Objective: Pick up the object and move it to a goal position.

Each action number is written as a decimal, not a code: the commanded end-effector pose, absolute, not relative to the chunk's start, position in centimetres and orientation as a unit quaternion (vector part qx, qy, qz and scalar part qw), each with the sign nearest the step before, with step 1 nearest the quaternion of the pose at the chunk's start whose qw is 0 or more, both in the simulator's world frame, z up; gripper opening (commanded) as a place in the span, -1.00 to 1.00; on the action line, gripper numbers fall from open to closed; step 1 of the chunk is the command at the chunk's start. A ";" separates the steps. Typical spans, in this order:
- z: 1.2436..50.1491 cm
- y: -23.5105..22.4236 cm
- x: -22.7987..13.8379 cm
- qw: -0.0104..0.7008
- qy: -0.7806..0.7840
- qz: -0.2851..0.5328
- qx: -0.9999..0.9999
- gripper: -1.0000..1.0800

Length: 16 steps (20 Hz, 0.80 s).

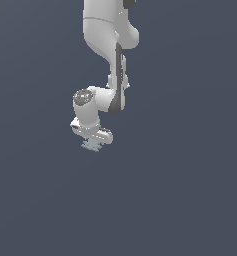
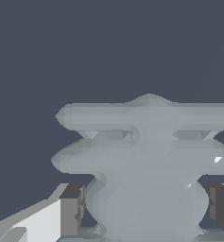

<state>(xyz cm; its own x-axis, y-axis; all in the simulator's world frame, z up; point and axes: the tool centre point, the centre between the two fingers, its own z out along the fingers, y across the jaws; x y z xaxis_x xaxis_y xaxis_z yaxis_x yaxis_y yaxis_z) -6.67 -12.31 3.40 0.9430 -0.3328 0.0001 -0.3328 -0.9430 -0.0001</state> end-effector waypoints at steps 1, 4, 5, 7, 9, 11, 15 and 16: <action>4.6 -11.6 -6.5 0.000 0.169 -0.001 -0.986 -1.00; 6.7 -10.5 -6.4 0.000 0.169 -0.001 -0.986 -1.00; 7.4 -10.0 -6.3 0.000 0.169 -0.001 -0.986 -1.00; 9.1 -9.1 -6.2 0.000 0.169 0.000 -0.986 -1.00; 11.0 -8.1 -6.0 0.000 0.169 0.000 -0.986 -1.00; 13.1 -6.9 -5.8 0.000 0.169 0.000 -0.986 -1.00; 17.5 -4.5 -5.4 -0.001 0.169 0.000 -0.986 -1.00; 18.6 -3.9 -5.3 -0.001 0.169 0.000 -0.986 -1.00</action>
<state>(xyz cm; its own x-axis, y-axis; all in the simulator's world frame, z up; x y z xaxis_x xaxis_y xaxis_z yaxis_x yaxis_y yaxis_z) -5.41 -4.81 16.93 0.9428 -0.3333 0.0013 -0.3333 -0.9428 0.0008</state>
